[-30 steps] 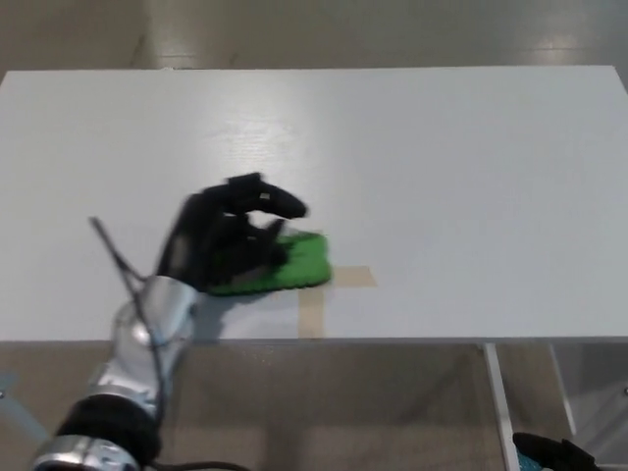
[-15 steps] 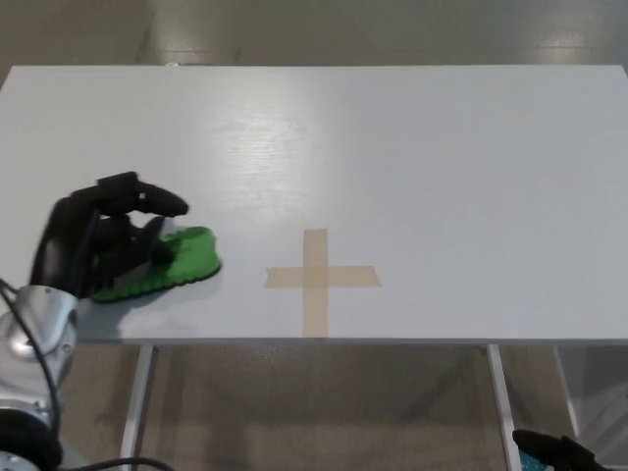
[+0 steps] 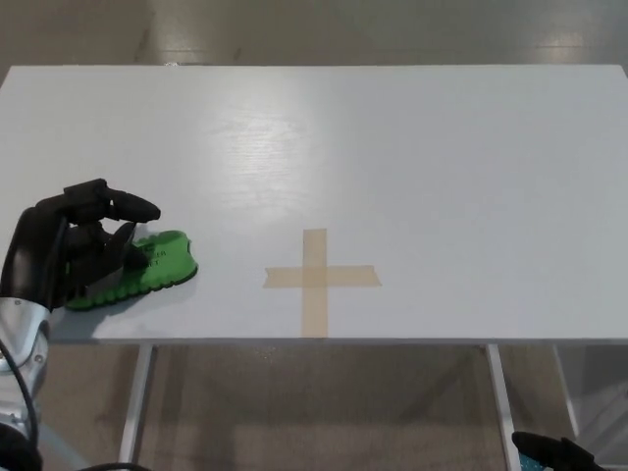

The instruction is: Use the left hand to press on the green eraser and wipe the desk from center to the left and then back to center.

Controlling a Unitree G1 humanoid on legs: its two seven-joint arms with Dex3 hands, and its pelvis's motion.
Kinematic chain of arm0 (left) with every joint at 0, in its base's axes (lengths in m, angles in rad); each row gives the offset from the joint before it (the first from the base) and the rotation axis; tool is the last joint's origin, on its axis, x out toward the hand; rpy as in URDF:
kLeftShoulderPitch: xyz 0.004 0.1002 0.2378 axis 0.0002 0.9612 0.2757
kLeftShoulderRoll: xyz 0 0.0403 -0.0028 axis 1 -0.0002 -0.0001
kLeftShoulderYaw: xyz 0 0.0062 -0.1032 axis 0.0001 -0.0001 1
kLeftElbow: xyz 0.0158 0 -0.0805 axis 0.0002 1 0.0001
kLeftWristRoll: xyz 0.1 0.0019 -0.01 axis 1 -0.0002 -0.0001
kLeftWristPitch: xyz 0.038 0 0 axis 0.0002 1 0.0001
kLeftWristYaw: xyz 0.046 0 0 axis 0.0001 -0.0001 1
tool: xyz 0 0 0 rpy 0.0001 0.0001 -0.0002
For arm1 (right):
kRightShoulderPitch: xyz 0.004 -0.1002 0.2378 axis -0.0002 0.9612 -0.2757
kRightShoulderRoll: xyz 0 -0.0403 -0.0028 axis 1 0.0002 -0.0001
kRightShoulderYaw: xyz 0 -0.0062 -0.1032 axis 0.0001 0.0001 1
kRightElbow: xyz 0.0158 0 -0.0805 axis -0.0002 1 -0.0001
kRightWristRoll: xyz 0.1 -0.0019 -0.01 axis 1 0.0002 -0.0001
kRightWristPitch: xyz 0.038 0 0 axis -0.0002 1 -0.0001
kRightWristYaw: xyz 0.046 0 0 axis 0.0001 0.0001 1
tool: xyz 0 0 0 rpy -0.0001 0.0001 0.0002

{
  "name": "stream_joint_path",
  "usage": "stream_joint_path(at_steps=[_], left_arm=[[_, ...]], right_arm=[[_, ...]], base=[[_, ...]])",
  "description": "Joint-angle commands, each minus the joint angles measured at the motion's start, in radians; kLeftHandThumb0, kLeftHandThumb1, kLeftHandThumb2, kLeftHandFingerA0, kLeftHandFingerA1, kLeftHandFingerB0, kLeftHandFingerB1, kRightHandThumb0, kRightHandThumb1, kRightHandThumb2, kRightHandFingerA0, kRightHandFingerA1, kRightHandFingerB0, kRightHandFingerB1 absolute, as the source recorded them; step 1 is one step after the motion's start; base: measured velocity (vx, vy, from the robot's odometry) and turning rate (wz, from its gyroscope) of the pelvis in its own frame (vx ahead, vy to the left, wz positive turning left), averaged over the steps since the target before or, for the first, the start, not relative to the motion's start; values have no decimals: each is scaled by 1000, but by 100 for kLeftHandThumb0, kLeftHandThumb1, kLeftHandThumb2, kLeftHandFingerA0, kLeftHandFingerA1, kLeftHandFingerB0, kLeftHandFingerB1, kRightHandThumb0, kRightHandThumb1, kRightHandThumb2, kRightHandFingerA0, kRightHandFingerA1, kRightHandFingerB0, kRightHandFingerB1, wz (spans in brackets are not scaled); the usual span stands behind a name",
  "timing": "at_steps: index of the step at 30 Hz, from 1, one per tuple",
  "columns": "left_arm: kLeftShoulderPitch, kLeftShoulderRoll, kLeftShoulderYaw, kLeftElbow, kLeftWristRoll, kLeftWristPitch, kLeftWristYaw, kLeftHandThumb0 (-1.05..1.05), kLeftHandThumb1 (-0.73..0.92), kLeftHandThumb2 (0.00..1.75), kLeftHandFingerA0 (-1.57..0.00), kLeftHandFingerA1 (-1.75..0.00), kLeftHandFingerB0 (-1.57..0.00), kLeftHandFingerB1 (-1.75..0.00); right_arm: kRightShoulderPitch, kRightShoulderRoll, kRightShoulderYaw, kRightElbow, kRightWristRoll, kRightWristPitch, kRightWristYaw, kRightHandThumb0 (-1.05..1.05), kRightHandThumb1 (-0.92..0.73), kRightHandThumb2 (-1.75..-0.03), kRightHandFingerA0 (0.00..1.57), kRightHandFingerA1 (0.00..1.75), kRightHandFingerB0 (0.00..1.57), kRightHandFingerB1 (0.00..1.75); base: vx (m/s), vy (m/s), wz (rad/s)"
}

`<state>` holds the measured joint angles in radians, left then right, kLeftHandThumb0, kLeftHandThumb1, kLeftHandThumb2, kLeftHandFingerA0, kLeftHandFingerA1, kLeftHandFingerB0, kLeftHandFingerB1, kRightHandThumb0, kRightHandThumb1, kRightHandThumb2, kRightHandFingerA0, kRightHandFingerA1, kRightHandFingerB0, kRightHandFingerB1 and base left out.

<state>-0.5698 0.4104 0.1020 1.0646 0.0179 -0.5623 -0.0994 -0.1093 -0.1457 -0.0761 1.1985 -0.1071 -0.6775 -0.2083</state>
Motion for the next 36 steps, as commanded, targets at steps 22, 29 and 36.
stream_joint_path(at_steps=[22,29,36], left_arm=[[-72,-295,-208,-69,110,140,44,-17,84,67,-92,-111,-83,-96],[-71,-350,-261,-108,134,156,63,-17,83,68,-91,-115,-82,-95],[-74,-385,-294,-138,141,190,63,-17,83,68,-91,-115,-81,-98]], right_arm=[[-1,-8,-1,-6,2,7,19,-30,-59,-57,76,53,69,50],[-7,-3,-12,-4,15,1,31,-31,-59,-57,76,54,70,50],[-12,-5,-16,-3,13,0,32,-30,-59,-57,77,54,70,51]], base=[[0,0,0],[0,0,0],[0,0,0]])
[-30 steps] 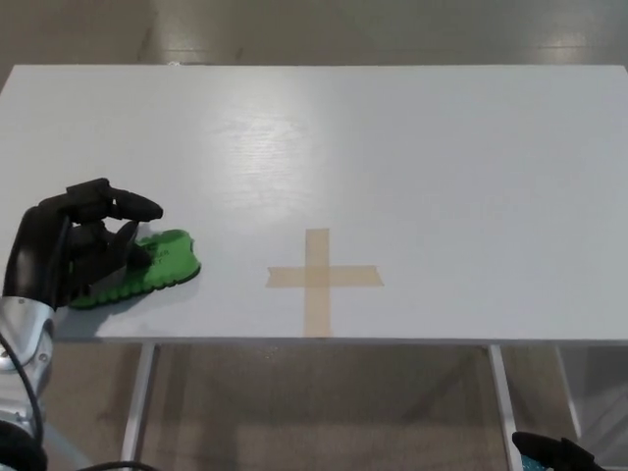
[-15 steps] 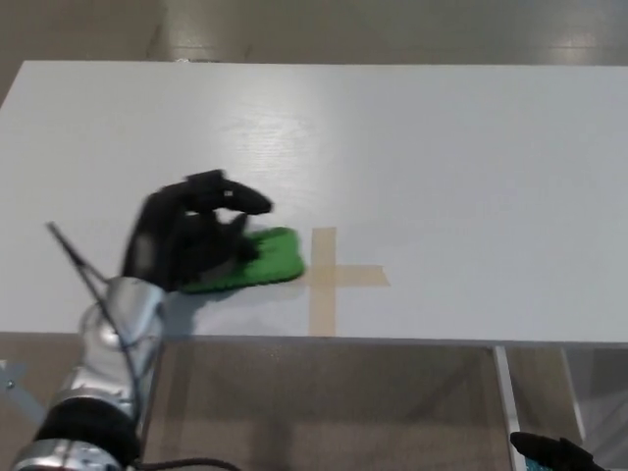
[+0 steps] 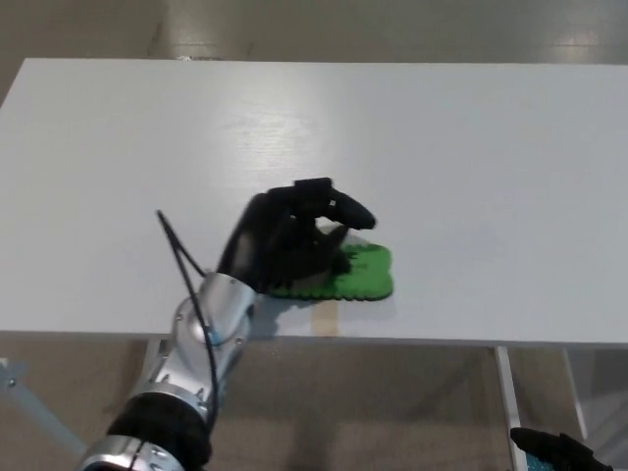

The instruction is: Use the left hand to press on the green eraser and wipe the desk from center to the left and then back to center.

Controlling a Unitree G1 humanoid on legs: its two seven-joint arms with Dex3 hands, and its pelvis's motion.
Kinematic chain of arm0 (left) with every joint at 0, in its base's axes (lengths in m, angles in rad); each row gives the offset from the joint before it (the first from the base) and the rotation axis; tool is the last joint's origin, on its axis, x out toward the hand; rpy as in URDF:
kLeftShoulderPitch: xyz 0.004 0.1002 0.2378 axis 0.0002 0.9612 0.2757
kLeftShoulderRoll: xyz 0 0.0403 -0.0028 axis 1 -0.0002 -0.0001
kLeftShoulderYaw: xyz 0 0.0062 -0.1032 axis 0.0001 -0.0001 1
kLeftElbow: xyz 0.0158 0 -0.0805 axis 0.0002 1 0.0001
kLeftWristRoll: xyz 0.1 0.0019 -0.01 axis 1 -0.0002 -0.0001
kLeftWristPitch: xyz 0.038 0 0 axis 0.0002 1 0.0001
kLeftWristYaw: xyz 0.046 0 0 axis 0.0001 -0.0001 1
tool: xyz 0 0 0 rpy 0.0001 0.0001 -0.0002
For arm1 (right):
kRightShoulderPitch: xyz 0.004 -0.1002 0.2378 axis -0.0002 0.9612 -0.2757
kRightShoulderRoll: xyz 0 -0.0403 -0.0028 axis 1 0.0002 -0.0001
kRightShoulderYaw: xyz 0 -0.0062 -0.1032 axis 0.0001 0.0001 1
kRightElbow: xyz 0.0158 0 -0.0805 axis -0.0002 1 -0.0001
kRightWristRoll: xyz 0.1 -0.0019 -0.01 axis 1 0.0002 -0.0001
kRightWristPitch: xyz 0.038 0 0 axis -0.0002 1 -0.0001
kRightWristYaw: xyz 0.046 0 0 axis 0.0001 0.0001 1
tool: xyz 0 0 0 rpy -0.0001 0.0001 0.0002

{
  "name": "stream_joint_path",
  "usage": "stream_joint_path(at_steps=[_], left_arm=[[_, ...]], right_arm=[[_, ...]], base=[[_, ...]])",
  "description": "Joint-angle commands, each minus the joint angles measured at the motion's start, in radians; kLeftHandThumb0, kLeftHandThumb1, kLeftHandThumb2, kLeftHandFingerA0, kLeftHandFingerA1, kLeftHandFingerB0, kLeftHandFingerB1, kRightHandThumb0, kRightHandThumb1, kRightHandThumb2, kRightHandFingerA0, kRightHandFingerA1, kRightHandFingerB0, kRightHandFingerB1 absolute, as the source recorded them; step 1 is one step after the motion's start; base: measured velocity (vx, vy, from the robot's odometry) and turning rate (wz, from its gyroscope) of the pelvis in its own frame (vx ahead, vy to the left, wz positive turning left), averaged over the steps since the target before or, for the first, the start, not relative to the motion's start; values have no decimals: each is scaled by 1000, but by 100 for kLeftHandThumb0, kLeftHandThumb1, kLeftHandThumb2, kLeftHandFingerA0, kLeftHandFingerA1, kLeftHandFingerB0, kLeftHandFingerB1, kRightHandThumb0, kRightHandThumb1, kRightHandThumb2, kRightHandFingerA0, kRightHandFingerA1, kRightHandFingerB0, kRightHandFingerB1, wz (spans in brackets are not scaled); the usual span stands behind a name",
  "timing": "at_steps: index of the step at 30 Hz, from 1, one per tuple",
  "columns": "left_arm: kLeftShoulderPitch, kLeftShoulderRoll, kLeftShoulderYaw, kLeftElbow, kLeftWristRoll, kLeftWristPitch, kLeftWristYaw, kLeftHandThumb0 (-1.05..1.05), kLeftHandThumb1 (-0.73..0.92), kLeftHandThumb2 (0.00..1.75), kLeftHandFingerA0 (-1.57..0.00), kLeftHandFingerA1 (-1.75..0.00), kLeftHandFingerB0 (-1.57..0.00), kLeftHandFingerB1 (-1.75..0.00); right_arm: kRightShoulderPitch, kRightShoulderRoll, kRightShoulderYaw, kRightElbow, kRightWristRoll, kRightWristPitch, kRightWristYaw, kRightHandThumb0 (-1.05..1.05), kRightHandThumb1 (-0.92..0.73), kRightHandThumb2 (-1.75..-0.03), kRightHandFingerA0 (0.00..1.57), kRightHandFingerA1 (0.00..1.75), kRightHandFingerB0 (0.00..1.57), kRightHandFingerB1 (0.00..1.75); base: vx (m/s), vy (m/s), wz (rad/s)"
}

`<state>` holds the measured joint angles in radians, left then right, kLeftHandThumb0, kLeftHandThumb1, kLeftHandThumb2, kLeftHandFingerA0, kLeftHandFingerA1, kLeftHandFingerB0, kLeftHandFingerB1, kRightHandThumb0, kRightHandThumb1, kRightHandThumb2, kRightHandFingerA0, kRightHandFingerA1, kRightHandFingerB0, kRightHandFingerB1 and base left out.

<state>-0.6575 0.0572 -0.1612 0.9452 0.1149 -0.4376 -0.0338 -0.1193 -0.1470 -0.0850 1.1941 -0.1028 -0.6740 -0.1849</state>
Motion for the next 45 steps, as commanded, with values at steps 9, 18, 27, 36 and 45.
stream_joint_path(at_steps=[9,18,27,36,45], left_arm=[[27,-23,-30,-28,45,64,-5,-18,85,65,-93,-105,-87,-79],[-24,90,-37,-215,35,108,-163,-78,48,88,0,-8,0,-20],[-85,187,2,-467,-16,189,-267,-86,50,84,0,0,0,-13],[-82,284,54,-779,-105,314,-385,-89,51,94,0,0,0,-10],[201,435,176,-1212,-332,371,-528,-80,47,92,0,-11,0,-19]], right_arm=[[2,-2,-10,-2,9,-5,8,-30,-59,-57,77,54,72,52],[1,-6,-4,2,-3,-3,-1,-31,-59,-57,77,54,71,51],[6,-8,0,6,-8,8,-16,-31,-59,-57,78,54,71,50],[18,-2,-2,5,-2,24,-11,-31,-59,-57,77,54,71,51],[25,-9,-5,13,2,23,-1,-31,-59,-58,80,56,72,52]], base=[[0,0,0],[0,0,0],[0,0,0],[0,0,0],[0,0,0]])
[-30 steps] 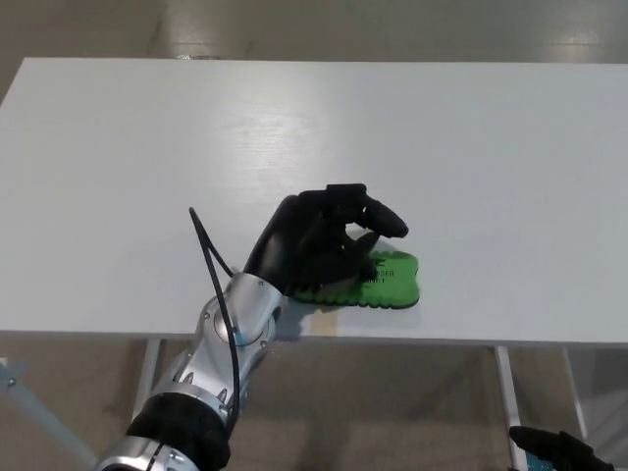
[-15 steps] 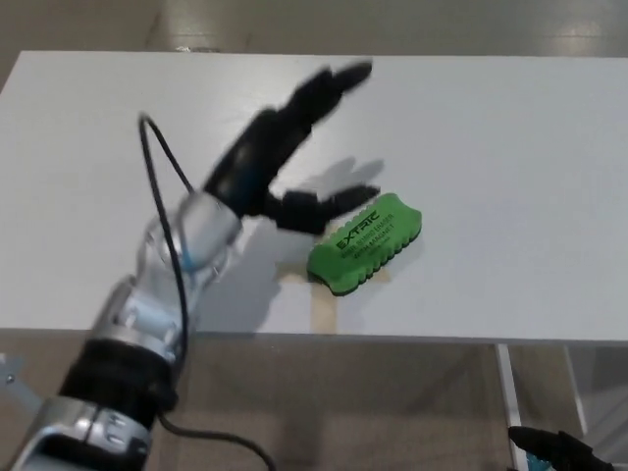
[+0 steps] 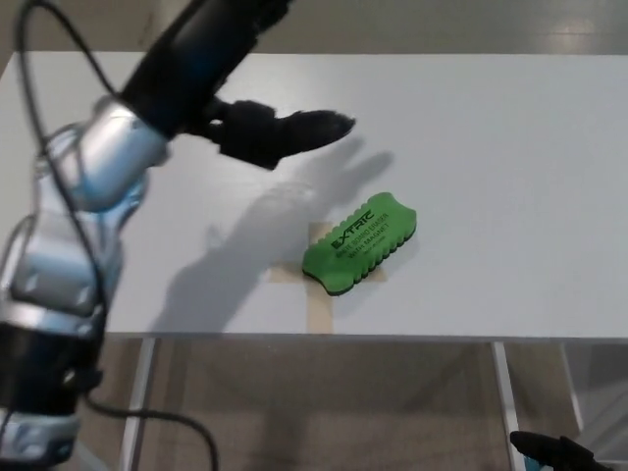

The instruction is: Use the left hand to press on the green eraser and wipe the desk from center to the left and then back to center.

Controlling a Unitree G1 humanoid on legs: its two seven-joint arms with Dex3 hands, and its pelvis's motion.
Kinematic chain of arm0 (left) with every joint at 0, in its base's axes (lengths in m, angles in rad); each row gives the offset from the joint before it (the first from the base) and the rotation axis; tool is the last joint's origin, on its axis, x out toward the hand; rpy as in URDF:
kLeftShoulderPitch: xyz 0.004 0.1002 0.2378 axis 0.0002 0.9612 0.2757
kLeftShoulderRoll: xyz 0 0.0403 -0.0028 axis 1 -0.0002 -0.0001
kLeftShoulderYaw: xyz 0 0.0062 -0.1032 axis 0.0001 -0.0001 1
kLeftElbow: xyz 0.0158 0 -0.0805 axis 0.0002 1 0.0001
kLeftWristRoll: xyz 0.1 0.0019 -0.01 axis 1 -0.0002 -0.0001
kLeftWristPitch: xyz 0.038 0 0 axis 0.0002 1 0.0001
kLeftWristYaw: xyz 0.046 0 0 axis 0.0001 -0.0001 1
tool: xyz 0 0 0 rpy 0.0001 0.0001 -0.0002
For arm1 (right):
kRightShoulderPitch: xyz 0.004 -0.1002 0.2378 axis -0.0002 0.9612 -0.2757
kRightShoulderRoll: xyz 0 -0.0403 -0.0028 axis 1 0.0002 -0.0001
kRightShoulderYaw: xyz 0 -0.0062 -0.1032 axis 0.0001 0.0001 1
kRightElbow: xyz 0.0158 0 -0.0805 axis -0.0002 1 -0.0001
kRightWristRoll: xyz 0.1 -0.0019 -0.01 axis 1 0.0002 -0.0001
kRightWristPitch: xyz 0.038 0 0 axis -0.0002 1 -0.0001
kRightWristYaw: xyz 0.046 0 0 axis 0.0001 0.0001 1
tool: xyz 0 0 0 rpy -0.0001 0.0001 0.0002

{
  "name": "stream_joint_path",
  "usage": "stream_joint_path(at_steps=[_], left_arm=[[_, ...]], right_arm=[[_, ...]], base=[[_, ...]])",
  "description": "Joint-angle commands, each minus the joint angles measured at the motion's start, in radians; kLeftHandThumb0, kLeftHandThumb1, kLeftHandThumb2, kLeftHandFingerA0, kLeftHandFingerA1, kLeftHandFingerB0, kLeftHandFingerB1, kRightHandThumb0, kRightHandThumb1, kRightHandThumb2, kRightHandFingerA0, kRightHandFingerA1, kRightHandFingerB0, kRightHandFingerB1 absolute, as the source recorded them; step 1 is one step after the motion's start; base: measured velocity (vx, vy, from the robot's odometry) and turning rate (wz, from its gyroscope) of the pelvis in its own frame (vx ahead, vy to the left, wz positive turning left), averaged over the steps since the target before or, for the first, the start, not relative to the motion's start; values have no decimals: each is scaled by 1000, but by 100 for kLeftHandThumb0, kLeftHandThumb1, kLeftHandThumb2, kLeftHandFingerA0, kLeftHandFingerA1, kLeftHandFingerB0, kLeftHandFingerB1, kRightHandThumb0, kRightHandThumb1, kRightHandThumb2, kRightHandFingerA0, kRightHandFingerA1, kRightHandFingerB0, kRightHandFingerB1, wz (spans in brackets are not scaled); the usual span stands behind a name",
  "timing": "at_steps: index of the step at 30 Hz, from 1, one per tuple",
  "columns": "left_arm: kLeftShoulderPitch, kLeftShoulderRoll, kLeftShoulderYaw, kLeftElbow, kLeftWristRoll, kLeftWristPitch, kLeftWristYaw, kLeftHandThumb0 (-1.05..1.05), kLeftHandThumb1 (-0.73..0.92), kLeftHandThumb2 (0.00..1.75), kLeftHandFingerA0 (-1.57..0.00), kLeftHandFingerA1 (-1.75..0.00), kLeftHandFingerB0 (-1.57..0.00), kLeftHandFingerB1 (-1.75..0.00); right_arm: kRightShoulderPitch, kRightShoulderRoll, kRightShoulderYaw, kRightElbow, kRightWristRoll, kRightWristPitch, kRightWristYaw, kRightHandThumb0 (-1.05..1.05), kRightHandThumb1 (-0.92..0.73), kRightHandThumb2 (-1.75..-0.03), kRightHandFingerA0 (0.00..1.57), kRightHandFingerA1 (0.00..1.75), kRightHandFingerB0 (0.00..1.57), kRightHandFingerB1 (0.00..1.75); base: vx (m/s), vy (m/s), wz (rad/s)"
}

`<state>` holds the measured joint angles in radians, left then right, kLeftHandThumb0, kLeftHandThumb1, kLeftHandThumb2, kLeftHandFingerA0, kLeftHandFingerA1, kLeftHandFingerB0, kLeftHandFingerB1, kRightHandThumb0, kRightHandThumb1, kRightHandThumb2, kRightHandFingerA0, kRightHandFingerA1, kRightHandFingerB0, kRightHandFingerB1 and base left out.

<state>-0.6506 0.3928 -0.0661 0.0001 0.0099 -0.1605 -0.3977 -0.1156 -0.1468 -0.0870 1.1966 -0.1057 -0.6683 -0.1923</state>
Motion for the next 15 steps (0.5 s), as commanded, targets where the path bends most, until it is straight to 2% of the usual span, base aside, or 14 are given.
stream_joint_path(at_steps=[1,6,7,9,10,11,13,14,15], left_arm=[[283,126,118,-351,-310,125,-193,-76,47,87,-8,-20,-2,-24],[469,179,201,-521,-469,188,-238,-79,48,81,-9,-21,-6,-28],[550,192,244,-565,-530,186,-263,-64,55,57,-19,-29,-17,-30],[608,202,276,-596,-574,184,-281,-64,55,57,-19,-29,-17,-30],[770,212,373,-638,-695,168,-354,-44,55,57,-30,-33,-28,-33],[826,206,401,-643,-734,161,-383,-36,58,58,-37,-35,-33,-33],[862,203,419,-646,-759,156,-400,-36,58,58,-37,-35,-33,-33],[930,184,441,-635,-797,156,-428,-23,69,61,-54,-39,-49,-36],[980,171,457,-628,-824,157,-448,-23,69,61,-54,-39,-49,-36]], right_arm=[[23,-9,-3,14,4,18,10,-31,-59,-58,80,56,73,52],[26,-11,2,21,-2,18,8,-31,-59,-58,80,57,73,52],[30,-11,-2,20,4,18,15,-31,-59,-58,80,57,72,52],[32,-12,-5,20,9,18,21,-31,-59,-58,80,57,72,52],[33,-12,-8,23,13,27,28,-32,-60,-58,80,57,71,51],[35,-11,-7,25,11,29,23,-32,-60,-58,81,57,71,51],[36,-10,-5,27,8,31,19,-32,-60,-58,81,57,71,51],[42,-10,-3,31,5,28,15,-33,-60,-58,81,56,72,51],[46,-10,-2,34,2,25,12,-33,-60,-58,81,56,72,51]], base=[[0,0,0],[0,0,0],[0,0,0],[0,0,0],[0,0,0],[0,0,0],[0,0,0],[0,0,0],[0,0,0]])
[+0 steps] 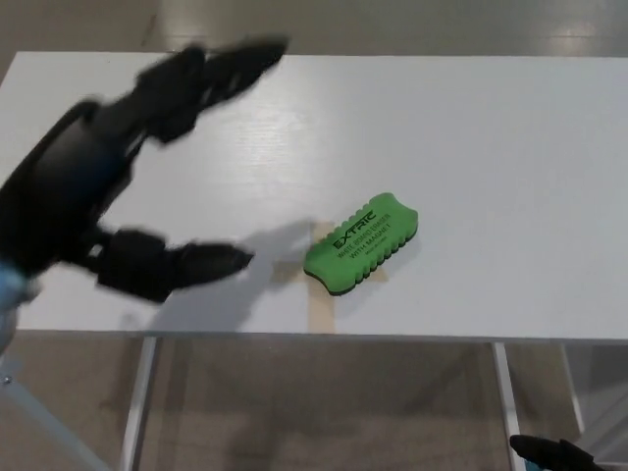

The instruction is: Use the left hand to press on the green eraser and wipe the desk from center to the left and then back to center.

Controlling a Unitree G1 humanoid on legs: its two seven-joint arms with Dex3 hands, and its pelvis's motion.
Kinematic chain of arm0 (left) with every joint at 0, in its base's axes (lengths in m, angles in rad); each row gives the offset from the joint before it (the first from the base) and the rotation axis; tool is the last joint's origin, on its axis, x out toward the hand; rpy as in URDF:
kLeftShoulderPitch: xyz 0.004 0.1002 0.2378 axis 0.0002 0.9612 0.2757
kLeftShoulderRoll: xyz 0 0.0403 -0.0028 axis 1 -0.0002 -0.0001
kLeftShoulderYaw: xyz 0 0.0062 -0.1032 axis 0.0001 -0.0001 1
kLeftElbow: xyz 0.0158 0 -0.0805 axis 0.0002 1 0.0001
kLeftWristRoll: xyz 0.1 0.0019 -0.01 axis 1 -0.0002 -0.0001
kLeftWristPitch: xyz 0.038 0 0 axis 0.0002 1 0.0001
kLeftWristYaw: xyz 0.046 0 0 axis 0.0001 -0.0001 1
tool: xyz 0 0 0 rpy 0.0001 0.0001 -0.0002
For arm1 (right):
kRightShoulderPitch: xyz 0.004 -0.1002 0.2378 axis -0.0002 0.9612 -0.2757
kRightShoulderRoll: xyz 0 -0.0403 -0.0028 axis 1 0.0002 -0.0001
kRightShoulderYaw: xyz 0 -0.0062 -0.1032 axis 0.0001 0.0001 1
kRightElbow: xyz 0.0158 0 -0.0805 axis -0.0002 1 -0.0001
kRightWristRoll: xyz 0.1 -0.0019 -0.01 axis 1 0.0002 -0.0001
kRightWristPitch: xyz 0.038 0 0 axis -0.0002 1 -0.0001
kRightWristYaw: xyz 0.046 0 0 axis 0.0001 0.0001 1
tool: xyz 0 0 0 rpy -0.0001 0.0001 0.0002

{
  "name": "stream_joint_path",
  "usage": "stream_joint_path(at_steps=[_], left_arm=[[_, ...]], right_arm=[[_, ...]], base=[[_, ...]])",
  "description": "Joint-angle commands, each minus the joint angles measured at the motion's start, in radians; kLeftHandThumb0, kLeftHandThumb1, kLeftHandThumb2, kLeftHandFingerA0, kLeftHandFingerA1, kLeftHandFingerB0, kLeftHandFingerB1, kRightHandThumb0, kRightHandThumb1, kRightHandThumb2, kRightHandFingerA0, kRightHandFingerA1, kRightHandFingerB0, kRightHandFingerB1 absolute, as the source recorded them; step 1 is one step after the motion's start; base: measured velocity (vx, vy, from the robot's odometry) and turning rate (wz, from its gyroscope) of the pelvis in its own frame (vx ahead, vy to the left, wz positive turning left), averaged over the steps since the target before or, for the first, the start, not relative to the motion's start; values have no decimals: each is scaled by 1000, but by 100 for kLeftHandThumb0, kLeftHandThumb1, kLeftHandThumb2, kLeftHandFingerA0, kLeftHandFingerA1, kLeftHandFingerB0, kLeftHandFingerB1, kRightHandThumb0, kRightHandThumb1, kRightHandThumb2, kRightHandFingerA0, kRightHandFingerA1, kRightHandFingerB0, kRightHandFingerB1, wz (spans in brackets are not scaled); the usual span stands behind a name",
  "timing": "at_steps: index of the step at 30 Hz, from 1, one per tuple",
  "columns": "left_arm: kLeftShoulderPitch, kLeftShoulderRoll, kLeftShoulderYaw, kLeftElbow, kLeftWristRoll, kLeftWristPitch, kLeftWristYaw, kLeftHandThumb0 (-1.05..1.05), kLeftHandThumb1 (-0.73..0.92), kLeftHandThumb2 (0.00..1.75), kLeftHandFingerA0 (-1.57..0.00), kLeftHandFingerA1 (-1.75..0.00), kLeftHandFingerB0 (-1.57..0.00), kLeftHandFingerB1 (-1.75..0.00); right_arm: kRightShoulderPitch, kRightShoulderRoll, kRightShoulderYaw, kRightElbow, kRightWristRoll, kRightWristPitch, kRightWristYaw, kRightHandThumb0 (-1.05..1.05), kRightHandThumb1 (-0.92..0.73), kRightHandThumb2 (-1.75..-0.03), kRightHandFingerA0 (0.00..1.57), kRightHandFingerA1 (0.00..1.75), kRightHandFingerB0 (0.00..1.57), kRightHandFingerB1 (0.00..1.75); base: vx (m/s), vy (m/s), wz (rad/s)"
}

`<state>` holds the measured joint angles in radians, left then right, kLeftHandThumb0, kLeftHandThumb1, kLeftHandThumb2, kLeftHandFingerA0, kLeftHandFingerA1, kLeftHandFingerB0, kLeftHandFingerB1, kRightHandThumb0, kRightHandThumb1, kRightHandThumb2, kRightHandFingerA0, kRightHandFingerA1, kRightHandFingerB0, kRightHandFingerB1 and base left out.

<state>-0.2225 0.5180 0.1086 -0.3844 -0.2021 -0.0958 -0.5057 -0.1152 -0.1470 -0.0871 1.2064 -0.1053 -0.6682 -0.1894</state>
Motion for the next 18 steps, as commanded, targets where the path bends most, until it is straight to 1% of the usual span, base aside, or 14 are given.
stream_joint_path(at_steps=[1,3,4,5,6,8,10,11,13,14,15,16,17,18], left_arm=[[624,26,298,-214,-617,89,-371,-22,72,62,-67,-42,-64,-39],[698,9,311,-183,-615,83,-401,-22,72,62,-67,-42,-64,-39],[734,2,315,-170,-599,80,-406,-26,73,62,-73,-43,-68,-40],[754,0,318,-166,-590,78,-407,-26,73,62,-73,-43,-68,-40],[803,-12,307,-123,-532,72,-394,-27,71,62,-79,-44,-73,-42],[857,-25,293,-73,-466,66,-378,-27,71,62,-79,-44,-73,-42],[841,-41,241,98,-332,-18,-355,-29,71,61,-82,-46,-75,-44],[841,-41,241,98,-332,-18,-355,-29,71,61,-82,-46,-75,-44],[811,-51,207,239,-234,-89,-329,-29,71,62,-82,-45,-76,-44],[756,-58,184,405,-124,-157,-239,-34,67,61,-82,-45,-77,-44],[720,-62,171,507,-55,-196,-176,-34,67,61,-82,-45,-77,-44],[696,-65,163,577,-9,-225,-136,-34,67,61,-82,-45,-77,-44],[659,-68,144,685,73,-251,-30,-38,63,60,-83,-45,-77,-43],[639,-69,134,744,117,-265,33,-38,63,60,-83,-45,-77,-43]], right_arm=[[54,-8,-2,30,3,20,11,-33,-60,-58,80,55,74,52],[62,-5,-4,36,4,15,14,-33,-60,-58,80,55,74,52],[68,-3,-5,38,7,10,16,-32,-60,-58,79,55,74,53],[72,-2,-6,38,8,8,17,-32,-60,-58,79,55,74,53],[80,-3,-5,40,6,7,13,-32,-59,-58,79,55,75,53],[87,-4,-3,43,2,7,8,-32,-59,-58,79,55,75,53],[93,-6,5,42,-7,15,4,-33,-59,-58,79,55,75,53],[93,-6,5,42,-7,15,4,-33,-59,-58,79,55,75,53],[96,-9,12,42,-15,18,1,-34,-59,-58,79,55,74,52],[98,-10,18,42,-21,24,-4,-34,-59,-58,79,54,73,51],[99,-11,21,43,-25,28,-7,-34,-59,-58,79,54,73,51],[100,-12,23,43,-27,31,-9,-34,-59,-58,79,54,73,51],[105,-11,23,44,-27,30,-9,-33,-59,-58,79,54,73,51],[108,-10,22,45,-26,28,-9,-33,-59,-58,79,54,73,51]], base=[[0,0,0],[0,0,0],[0,0,0],[0,0,0],[0,0,0],[0,0,0],[0,0,0],[0,0,0],[0,0,0],[0,0,0],[0,0,0],[0,0,0],[0,0,8],[0,0,0]])
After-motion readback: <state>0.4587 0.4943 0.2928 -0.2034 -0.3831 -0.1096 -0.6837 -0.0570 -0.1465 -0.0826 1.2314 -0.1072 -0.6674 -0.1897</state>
